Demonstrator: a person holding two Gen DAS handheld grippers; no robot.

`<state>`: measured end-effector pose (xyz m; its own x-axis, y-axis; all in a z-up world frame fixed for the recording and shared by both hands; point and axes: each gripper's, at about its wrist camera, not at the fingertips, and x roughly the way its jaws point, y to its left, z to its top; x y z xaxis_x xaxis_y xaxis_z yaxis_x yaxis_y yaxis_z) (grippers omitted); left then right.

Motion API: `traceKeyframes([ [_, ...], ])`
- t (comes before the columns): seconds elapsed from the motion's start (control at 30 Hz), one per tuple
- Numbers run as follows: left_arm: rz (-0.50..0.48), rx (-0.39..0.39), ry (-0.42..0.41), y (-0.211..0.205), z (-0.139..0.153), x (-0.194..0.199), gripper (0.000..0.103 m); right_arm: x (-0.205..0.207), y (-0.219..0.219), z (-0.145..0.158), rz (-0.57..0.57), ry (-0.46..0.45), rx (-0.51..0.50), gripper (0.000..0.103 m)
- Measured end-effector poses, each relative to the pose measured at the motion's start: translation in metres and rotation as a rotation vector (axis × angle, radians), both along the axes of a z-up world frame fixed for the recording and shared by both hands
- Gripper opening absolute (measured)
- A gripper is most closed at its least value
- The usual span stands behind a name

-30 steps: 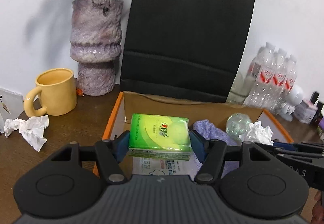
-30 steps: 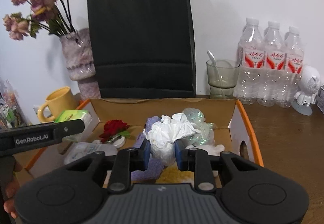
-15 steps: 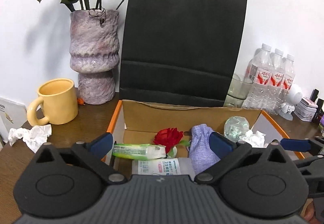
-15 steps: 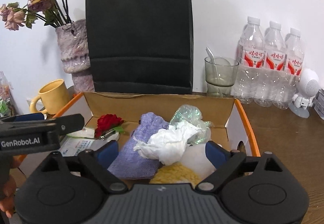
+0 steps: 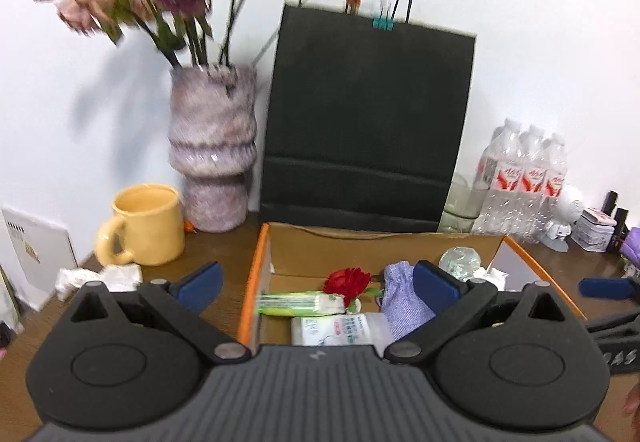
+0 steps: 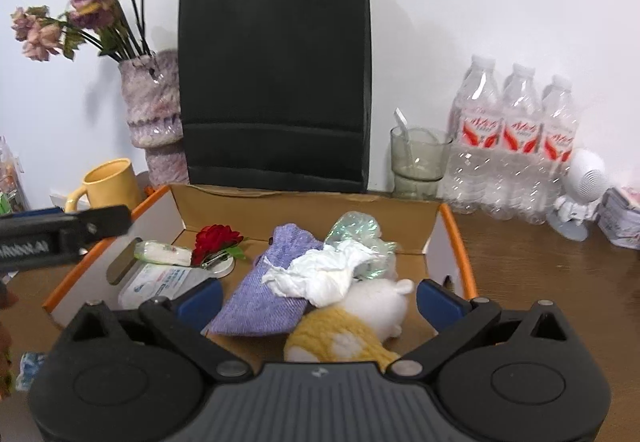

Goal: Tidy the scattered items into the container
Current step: 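Withdraw both tools from the box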

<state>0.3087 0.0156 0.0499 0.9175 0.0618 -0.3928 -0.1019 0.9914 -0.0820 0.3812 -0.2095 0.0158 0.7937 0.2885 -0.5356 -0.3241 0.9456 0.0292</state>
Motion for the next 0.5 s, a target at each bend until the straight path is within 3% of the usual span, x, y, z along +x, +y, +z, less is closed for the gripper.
traceKeyframes([
  [0.23, -0.02, 0.067, -0.039, 0.017, -0.005, -0.069, 0.103, -0.07, -0.035, 0.006, 0.017, -0.095, -0.015, 0.103],
  [0.5, -0.004, 0.01, -0.022, 0.048, -0.027, -0.131, 0.103, -0.139, -0.069, -0.015, 0.022, -0.084, 0.008, 0.103],
])
